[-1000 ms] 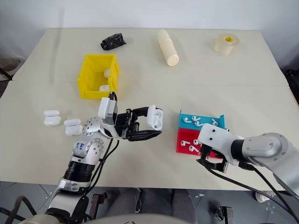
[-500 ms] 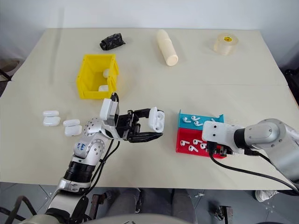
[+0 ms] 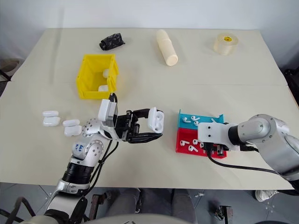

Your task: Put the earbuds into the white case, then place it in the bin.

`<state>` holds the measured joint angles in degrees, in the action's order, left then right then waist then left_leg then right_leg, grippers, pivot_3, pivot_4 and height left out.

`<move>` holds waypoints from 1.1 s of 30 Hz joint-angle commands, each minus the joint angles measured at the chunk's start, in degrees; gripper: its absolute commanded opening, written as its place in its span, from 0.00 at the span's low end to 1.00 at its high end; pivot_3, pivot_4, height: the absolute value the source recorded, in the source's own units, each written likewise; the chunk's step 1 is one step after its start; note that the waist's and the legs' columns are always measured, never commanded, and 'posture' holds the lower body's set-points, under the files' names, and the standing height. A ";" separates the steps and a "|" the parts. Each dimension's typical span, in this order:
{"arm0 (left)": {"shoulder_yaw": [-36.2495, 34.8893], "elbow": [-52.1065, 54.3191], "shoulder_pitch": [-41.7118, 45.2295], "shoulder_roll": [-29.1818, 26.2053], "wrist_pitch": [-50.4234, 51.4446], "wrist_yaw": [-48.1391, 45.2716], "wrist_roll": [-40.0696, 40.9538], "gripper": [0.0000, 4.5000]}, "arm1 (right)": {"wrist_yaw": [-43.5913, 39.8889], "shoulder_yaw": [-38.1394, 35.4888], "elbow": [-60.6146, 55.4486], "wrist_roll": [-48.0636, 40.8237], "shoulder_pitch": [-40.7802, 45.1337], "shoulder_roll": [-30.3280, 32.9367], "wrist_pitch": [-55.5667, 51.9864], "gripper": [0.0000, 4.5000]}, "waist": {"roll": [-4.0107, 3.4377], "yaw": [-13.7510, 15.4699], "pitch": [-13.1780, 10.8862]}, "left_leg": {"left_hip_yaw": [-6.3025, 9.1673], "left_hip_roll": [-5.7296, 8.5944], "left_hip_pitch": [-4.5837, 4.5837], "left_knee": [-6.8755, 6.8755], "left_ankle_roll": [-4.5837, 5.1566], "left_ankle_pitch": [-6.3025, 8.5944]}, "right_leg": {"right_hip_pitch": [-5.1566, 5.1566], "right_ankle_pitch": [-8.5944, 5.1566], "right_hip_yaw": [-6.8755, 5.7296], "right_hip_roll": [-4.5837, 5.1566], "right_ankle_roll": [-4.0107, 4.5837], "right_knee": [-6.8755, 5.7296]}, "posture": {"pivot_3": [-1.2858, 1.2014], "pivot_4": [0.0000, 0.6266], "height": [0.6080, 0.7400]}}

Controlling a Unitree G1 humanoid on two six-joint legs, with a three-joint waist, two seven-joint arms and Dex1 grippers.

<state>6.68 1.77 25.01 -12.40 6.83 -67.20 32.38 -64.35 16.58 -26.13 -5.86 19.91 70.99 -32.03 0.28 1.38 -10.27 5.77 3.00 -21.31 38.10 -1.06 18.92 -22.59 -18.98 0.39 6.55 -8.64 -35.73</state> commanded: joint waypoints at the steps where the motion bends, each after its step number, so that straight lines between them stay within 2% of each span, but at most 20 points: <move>1: -0.42 2.66 -0.29 -0.09 -0.34 0.59 0.68 0.63 | -1.23 0.04 0.67 2.18 0.31 -0.49 1.84 0.41 | 0.00 -0.01 0.00 | 0.00 0.01 0.00 0.00 0.00 0.00 | 0.00 0.00 0.00 0.00 0.00 0.00 | 0.52 0.24 1.00; 22: -0.24 2.56 -0.03 -0.04 -0.58 1.19 0.54 0.63 | -2.32 -0.68 -0.49 4.65 -1.78 -2.33 0.41 0.41 | 0.00 0.01 0.00 | 0.00 0.04 0.01 0.04 -0.01 0.00 | 0.02 0.00 0.00 -0.01 0.00 -0.04 | 0.52 0.24 1.00; 25: -0.21 2.52 0.03 0.04 -0.58 1.22 0.54 0.63 | -2.50 -0.69 -0.74 4.64 -1.68 -2.70 0.02 0.31 | 0.00 0.01 0.00 | 0.00 0.05 0.01 0.04 -0.01 0.00 | 0.02 0.00 0.00 -0.01 0.00 -0.03 | 0.52 0.24 1.00; 27: -0.19 2.52 0.04 0.06 -0.56 1.21 0.56 0.63 | -2.69 -0.62 -0.95 4.63 -1.70 -2.89 -0.16 0.15 | 0.00 -0.03 0.00 | 0.00 0.05 0.01 0.05 -0.01 0.00 | 0.02 0.00 0.00 -0.01 0.00 -0.04 | 0.52 0.24 1.00; 28: -0.17 2.55 0.03 0.05 -0.53 1.20 0.57 0.63 | -2.69 -0.65 -1.06 4.60 -1.75 -2.99 -0.34 0.12 | 0.00 -0.03 0.00 | 0.00 0.05 0.01 0.05 -0.01 0.00 | 0.02 0.00 0.00 -0.01 0.00 -0.04 | 0.52 0.24 1.00; 33: -0.20 2.67 -0.03 -0.13 -0.36 1.18 0.59 0.63 | -2.47 -1.15 -1.53 4.56 -2.13 -3.30 -1.16 0.12 | 0.00 -0.02 0.00 | 0.00 0.04 0.02 0.06 -0.01 -0.01 | 0.02 0.00 0.00 -0.02 0.00 -0.05 | 0.52 0.24 1.00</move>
<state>6.69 1.89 24.66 -12.42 6.86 -66.12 32.38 -67.04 16.03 -26.81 -1.80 18.48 67.90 -32.69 0.28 1.35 -10.27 5.78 3.04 -21.29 38.16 -1.07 18.92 -22.57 -18.98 0.39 6.53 -8.64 -35.79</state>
